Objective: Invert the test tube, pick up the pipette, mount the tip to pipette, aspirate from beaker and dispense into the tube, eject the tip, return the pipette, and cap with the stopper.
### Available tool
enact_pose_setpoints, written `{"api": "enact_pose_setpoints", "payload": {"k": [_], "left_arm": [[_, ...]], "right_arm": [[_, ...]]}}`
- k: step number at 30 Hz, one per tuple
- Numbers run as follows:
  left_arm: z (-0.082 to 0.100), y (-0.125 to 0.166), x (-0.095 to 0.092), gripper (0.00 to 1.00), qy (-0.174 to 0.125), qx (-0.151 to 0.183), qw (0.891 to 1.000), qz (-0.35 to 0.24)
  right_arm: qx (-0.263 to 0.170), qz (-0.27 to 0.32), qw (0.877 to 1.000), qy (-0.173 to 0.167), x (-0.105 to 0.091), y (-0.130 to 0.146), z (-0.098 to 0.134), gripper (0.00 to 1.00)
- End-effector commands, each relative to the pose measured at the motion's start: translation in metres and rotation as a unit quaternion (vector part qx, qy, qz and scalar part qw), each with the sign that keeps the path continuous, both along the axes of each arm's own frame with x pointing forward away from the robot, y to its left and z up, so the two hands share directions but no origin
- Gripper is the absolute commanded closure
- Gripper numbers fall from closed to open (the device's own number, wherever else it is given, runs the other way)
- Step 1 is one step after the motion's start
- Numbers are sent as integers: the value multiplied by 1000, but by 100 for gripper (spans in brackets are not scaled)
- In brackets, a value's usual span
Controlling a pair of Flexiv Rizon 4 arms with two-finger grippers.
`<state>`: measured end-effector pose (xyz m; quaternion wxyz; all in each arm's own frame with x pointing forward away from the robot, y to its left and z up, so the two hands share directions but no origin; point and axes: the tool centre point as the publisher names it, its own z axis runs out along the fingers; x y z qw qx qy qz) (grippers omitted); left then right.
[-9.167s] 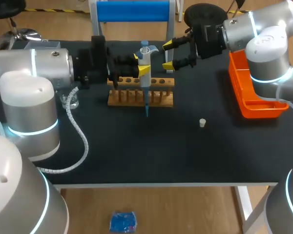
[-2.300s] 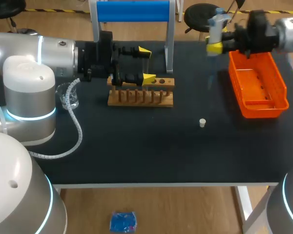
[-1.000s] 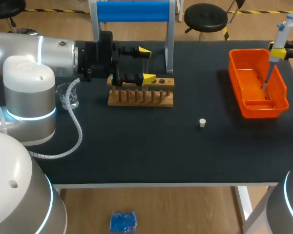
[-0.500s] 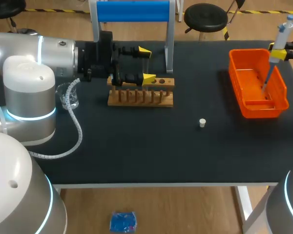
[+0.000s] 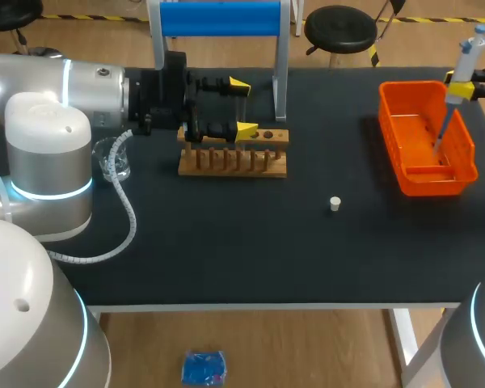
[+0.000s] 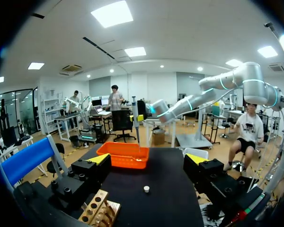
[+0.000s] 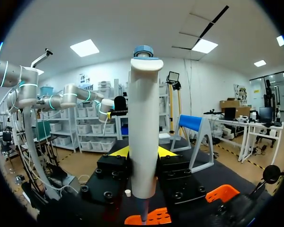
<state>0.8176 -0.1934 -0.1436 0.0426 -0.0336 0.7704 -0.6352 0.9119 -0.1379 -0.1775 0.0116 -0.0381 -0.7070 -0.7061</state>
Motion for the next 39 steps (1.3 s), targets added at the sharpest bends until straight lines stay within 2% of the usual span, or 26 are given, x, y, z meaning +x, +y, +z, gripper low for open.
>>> {"api": "enact_pose_setpoints", "payload": {"k": [1, 24, 39], "left_arm": [[1, 1, 0, 0, 1, 1, 1000, -1], [1, 1, 0, 0, 1, 1, 1000, -1], [1, 1, 0, 0, 1, 1, 1000, -1]], "right_arm": [[-1, 2, 1000, 0, 1, -1, 0, 100], [-10, 7, 1000, -8, 1, 0, 1, 100], [-7, 59, 998, -21, 1, 5, 1, 100]]}}
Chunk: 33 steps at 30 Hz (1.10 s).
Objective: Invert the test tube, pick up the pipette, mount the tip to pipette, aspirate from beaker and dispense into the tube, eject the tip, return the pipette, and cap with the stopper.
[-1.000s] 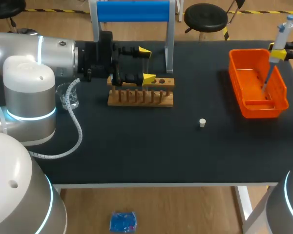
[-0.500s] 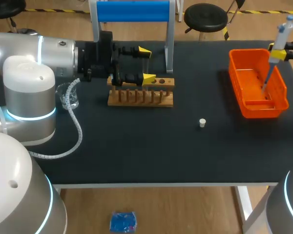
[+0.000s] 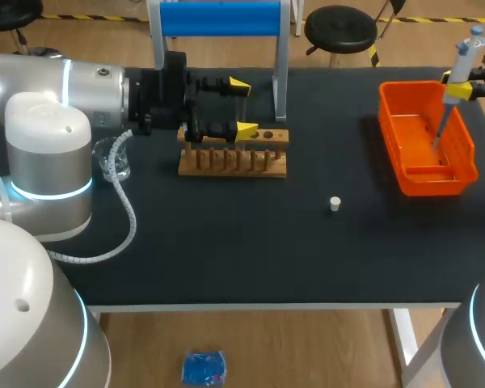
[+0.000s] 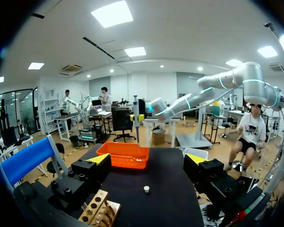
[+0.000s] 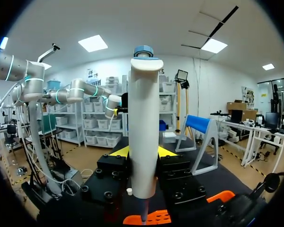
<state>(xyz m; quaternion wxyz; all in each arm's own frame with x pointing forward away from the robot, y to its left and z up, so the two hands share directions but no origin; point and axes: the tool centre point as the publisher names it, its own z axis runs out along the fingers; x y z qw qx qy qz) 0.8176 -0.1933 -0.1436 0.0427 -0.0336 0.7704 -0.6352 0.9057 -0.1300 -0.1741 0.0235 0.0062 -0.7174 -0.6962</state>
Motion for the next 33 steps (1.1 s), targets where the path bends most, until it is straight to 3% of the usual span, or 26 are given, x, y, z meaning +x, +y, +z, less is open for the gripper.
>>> {"api": "enact_pose_setpoints", "payload": {"k": [1, 33], "left_arm": [[1, 1, 0, 0, 1, 1, 1000, -1], [1, 1, 0, 0, 1, 1, 1000, -1]], "right_arm": [[6, 20, 1000, 2, 8, -3, -2, 100], [19, 59, 998, -8, 1, -1, -8, 100]]}}
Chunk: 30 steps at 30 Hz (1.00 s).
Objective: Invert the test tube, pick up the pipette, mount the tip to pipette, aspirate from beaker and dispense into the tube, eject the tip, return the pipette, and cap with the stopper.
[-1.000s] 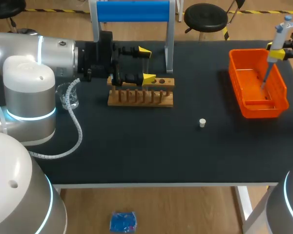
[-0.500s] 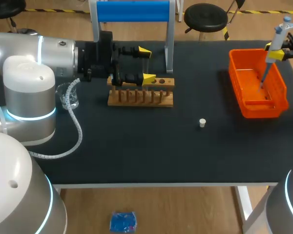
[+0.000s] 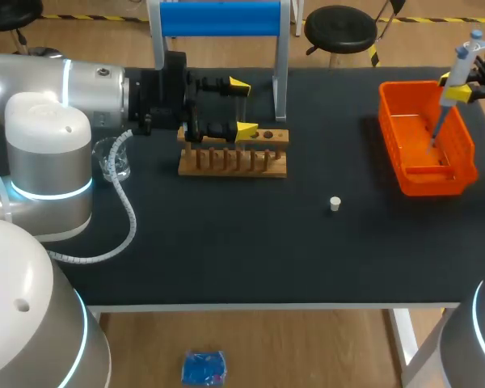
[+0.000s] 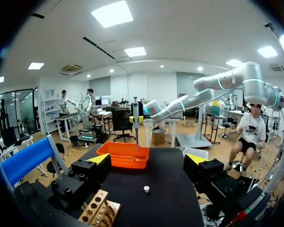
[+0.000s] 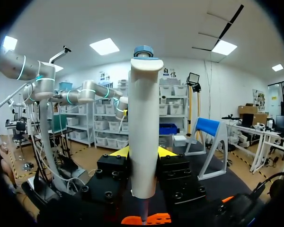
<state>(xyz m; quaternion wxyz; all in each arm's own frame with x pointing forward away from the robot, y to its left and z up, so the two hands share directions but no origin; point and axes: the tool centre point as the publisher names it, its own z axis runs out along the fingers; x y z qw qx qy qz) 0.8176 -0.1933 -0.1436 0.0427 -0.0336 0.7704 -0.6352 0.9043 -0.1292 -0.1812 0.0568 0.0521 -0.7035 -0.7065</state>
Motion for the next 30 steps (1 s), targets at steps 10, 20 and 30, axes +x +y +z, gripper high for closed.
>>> {"api": "enact_pose_setpoints", "payload": {"k": [10, 20, 30], "left_arm": [[1, 1, 0, 0, 1, 1, 1000, -1], [48, -36, 15, 0, -23, 8, 1000, 7], [106, -144, 69, 0, -7, 68, 998, 6]], "right_arm": [[1, 3, 1000, 0, 2, -1, -1, 100], [1, 3, 1000, 0, 2, -1, -1, 100], [1, 3, 1000, 0, 2, -1, -1, 100]]}}
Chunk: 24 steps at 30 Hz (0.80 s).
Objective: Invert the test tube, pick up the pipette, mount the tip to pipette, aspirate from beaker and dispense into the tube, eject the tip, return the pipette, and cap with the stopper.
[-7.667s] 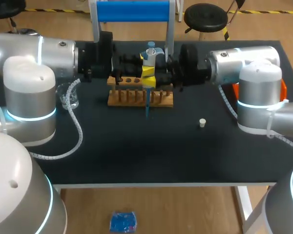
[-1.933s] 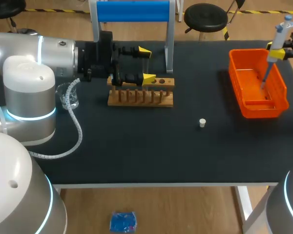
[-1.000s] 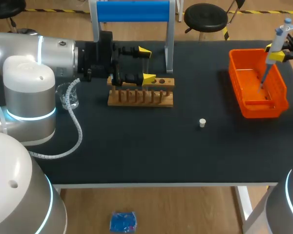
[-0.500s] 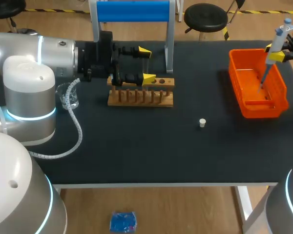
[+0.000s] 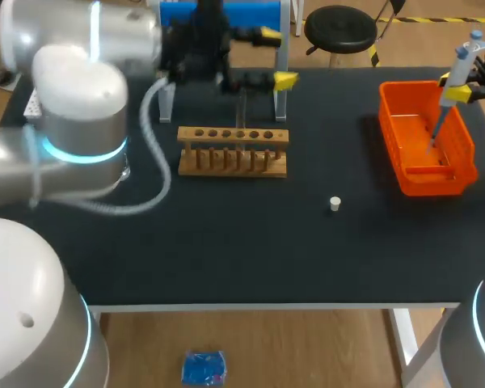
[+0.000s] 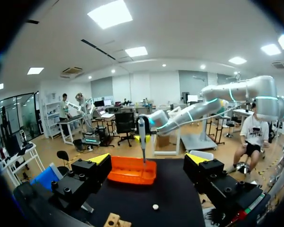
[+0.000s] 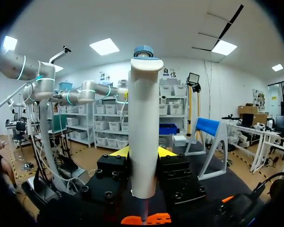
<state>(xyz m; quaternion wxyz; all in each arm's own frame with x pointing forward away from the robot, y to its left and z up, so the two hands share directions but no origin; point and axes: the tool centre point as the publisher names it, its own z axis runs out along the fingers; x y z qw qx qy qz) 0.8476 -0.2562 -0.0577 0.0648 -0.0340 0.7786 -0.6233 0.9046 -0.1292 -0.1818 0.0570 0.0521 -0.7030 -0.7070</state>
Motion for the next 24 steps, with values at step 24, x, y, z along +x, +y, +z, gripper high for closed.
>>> {"api": "enact_pose_setpoints", "payload": {"k": [24], "left_arm": [[7, -193, 75, 0, 35, 64, 997, -7]], "right_arm": [[0, 3, 1000, 0, 2, -1, 0, 100]]}}
